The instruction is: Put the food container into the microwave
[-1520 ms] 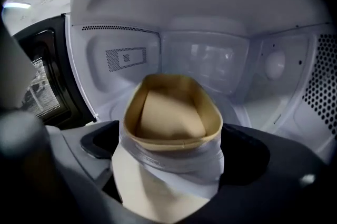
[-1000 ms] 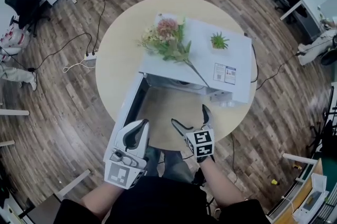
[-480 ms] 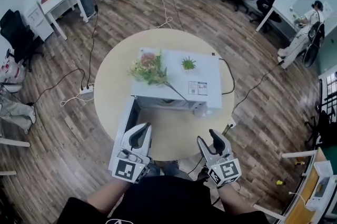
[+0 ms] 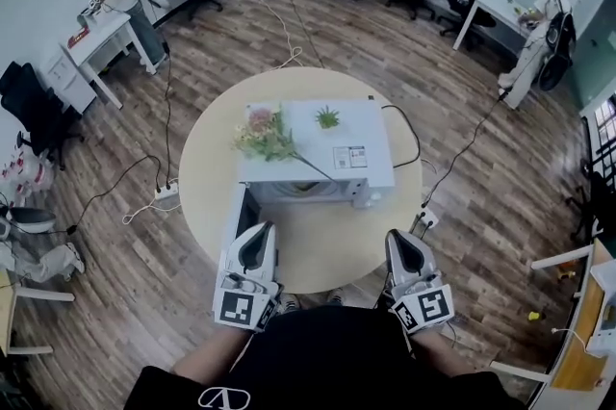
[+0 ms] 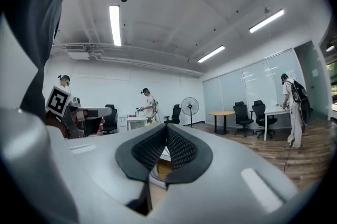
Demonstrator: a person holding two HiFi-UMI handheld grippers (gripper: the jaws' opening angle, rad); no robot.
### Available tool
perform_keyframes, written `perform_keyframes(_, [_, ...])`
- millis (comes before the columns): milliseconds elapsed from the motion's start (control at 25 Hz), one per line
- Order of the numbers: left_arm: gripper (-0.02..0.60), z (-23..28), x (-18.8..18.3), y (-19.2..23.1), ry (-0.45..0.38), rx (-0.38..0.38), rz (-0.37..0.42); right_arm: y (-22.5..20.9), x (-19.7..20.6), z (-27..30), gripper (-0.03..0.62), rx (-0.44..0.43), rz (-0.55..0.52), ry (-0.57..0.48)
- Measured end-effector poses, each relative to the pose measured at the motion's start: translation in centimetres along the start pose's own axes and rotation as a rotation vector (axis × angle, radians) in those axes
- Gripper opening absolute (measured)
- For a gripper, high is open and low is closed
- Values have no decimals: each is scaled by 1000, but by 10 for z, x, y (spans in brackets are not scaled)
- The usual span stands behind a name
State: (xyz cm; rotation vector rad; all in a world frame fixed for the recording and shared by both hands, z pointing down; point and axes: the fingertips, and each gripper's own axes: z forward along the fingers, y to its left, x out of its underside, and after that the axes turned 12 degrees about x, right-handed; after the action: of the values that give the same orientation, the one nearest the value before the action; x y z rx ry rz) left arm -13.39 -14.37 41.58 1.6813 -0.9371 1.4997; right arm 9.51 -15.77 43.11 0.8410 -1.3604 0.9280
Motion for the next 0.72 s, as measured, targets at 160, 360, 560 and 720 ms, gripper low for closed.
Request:
perform_keyframes(160, [2, -5, -3, -1, 24, -6, 7, 9, -2, 2, 8, -5, -17, -17])
perform_keyframes(360, [2, -6, -6, -2, -11, -17, 11, 6, -8, 8, 8, 2, 2, -35])
perform_keyframes(560, [2, -7, -7, 1, -8, -33, 7, 4, -10, 14, 8, 11, 10, -38])
perform_keyframes(720, [2, -7, -8, 4, -11, -41, -4, 5, -10, 17, 8, 13, 24, -35])
